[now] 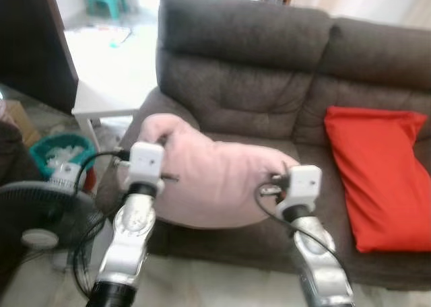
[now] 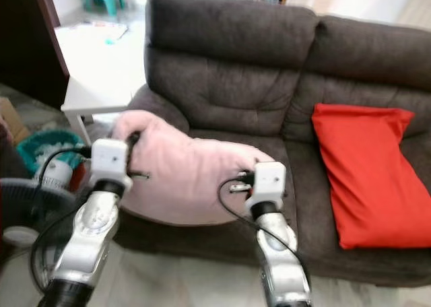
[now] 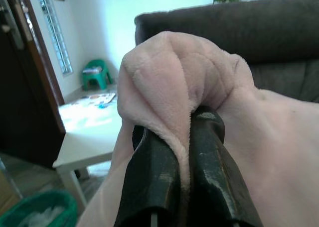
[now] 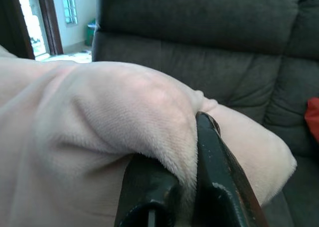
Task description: Move the pillow to the sofa from floor
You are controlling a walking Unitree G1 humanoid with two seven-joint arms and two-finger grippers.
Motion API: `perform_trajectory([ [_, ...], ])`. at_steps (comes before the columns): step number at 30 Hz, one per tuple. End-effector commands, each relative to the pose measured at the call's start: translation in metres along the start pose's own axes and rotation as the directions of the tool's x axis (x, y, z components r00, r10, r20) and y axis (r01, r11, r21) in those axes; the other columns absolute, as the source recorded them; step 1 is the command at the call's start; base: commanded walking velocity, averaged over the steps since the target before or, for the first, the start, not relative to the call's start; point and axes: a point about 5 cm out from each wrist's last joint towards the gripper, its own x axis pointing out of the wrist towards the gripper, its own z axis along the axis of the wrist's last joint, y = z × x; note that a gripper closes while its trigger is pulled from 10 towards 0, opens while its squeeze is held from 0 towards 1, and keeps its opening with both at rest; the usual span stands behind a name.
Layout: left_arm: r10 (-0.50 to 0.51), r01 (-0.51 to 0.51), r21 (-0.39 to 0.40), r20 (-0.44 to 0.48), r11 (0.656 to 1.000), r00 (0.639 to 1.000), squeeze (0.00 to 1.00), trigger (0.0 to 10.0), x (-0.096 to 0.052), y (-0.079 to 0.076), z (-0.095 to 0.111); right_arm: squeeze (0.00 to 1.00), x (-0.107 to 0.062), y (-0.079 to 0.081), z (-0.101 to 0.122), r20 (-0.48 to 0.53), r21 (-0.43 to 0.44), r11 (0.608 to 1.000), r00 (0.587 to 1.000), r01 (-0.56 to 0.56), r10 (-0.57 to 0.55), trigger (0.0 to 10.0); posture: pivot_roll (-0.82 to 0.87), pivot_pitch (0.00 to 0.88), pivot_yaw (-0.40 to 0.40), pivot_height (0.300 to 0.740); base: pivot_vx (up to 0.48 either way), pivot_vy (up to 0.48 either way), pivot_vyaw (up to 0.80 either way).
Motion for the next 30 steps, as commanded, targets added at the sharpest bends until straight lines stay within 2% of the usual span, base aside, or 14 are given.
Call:
perform_trajectory([
  [1,-0.071,0.074,-0.041,0.08,0.996,0.994,0.0,10.0,0.0045,-0.0218,0.0184,0.0,0.0021,0.0001,0.014,0.07,-0.019,1.0,0.997,-0.019,0.021,10.0,0.12,0.0,-0.101,0.74,0.251,0.0,0.0],
  [17,-0.07,0.074,-0.043,0.09,0.996,0.993,0.0,10.0,0.0062,-0.0211,0.0203,0.0,0.0041,0.0026,0.0154,0.078,-0.034,0.999,0.996,-0.037,0.039,10.0,0.13,0.0,-0.102,0.74,0.252,0.0,0.0],
  [22,-0.071,0.075,-0.044,0.091,0.996,0.993,0.0,10.0,0.0066,-0.0211,0.0202,0.0,0.0037,0.0062,0.0174,0.089,-0.071,0.995,0.993,-0.069,0.075,10.0,0.12,0.0,-0.1,0.74,0.253,0.0,0.0],
  [30,-0.077,0.082,-0.045,0.09,0.996,0.993,0.0,10.0,0.0064,-0.0226,0.0196,0.0,0.0035,0.007,0.0159,0.086,-0.062,0.996,0.993,-0.071,0.077,10.0,0.12,0.0,-0.099,0.74,0.255,0.0,0.0],
])
